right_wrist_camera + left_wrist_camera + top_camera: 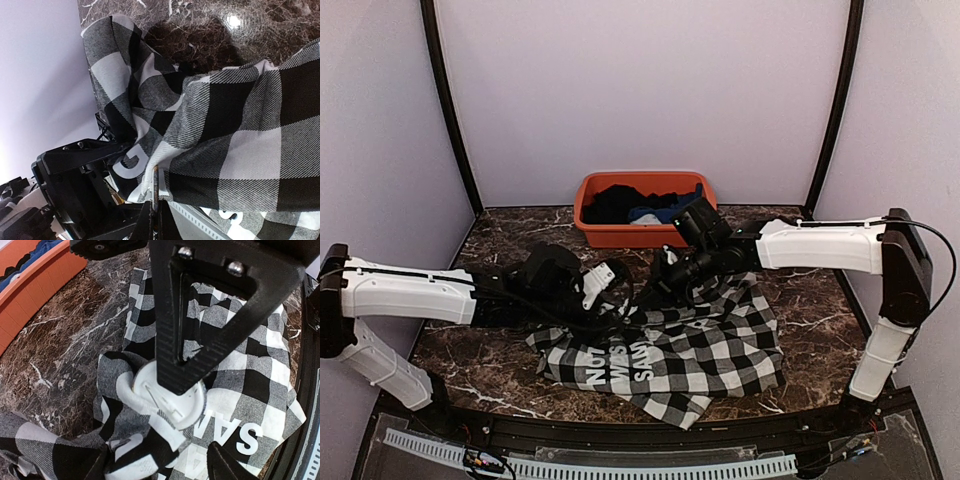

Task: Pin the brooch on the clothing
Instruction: Pin the brooch onto the flattened clothing.

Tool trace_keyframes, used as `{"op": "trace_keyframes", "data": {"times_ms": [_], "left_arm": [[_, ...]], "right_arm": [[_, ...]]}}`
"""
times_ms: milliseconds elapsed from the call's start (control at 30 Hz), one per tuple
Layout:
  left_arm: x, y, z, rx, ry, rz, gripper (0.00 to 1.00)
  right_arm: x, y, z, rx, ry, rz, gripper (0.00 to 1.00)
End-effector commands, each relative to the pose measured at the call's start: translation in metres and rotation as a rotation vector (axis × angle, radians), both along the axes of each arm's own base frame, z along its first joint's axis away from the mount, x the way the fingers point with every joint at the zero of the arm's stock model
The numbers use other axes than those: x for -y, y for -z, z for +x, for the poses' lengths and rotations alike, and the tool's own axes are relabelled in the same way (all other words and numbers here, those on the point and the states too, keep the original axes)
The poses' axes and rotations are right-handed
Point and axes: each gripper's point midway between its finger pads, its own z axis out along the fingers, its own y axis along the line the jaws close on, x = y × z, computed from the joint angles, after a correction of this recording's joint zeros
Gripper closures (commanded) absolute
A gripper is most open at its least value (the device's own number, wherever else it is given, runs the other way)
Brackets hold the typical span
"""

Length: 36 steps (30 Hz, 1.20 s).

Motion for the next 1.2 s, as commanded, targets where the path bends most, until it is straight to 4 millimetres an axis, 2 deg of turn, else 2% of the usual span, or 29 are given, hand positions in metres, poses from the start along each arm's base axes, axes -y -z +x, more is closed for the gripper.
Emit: {"op": "trace_keyframes", "data": {"times_ms": [0, 133, 333, 467, 533, 600, 1167], "left_arm": [[0.007, 0.005, 0.002, -0.012, -0.003, -0.003, 0.36], [0.002, 0.013, 0.01, 0.005, -0.046, 0.029, 0.4], [0.0, 0.013, 0.016, 0.039, -0.074, 0.026, 0.53], [0.0, 0.014, 0.019, 0.053, -0.079, 0.039, 0.72], [0.001, 0.015, 0.02, 0.054, -0.076, 0.043, 0.89], [0.002, 0.015, 0.02, 0.057, -0.073, 0.044, 0.98], [-0.001, 0.006, 0.026, 0.104, -0.08, 0.053, 0.99]], "right_arm": [[0.0, -0.02, -0.003, 0.018, -0.023, 0.057, 1.0], [-0.002, -0.022, -0.004, 0.012, -0.027, 0.07, 1.0], [-0.002, -0.02, -0.006, 0.003, -0.033, 0.071, 1.0], [-0.001, -0.019, -0.008, -0.004, -0.034, 0.073, 1.0], [-0.002, -0.021, -0.009, -0.007, -0.039, 0.082, 1.0], [-0.003, -0.021, -0.01, -0.009, -0.044, 0.087, 1.0], [-0.013, -0.02, -0.029, -0.012, -0.133, 0.118, 1.0]]}}
